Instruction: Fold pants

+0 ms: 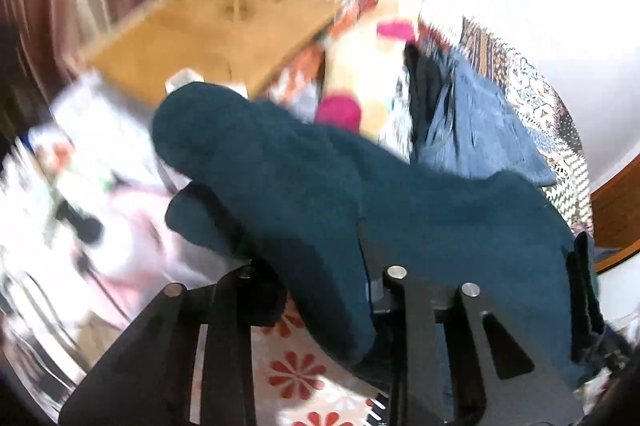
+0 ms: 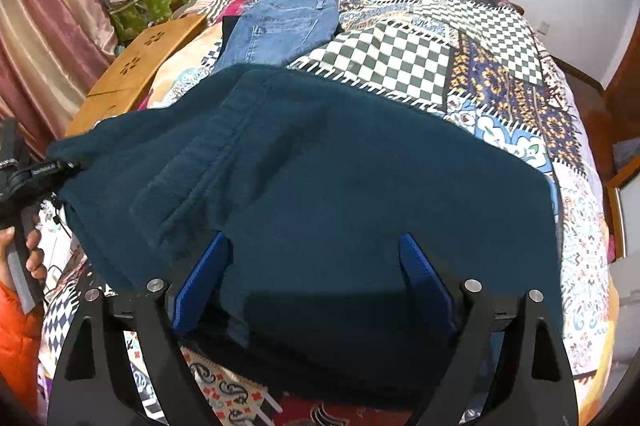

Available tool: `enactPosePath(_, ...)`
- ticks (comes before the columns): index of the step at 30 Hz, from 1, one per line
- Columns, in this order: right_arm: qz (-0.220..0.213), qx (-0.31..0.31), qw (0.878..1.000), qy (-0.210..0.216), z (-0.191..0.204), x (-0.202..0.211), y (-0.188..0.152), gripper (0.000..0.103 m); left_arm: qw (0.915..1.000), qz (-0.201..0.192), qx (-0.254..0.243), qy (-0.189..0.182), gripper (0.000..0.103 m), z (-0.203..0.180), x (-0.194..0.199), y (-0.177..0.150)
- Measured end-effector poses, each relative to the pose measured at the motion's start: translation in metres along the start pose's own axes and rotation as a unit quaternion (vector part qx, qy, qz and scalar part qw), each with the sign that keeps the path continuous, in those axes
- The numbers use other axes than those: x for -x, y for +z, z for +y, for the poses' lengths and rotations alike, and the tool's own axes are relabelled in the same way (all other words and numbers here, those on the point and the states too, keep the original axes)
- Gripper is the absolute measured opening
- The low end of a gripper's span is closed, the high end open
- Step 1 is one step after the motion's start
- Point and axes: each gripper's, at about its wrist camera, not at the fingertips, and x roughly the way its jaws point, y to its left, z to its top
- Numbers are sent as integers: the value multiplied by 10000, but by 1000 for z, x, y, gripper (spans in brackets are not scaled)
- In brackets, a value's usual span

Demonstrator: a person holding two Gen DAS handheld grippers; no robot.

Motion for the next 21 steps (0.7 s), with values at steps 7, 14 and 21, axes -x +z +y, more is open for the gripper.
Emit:
enactPosePath(7, -316, -200, 9990, -256, -30, 32, -10, 86, 9936, -1006, -497, 137, 26, -31, 73, 50)
enactPosePath(14, -449, -612, 9965, -343, -66, 53, -27, 86, 9733, -1788, -1414, -281, 26, -115, 140, 62)
enactPosePath(21, -616, -885, 9938, -254, -92, 66, -44, 86, 9502, -2072, -2144, -911, 25, -216, 165, 50)
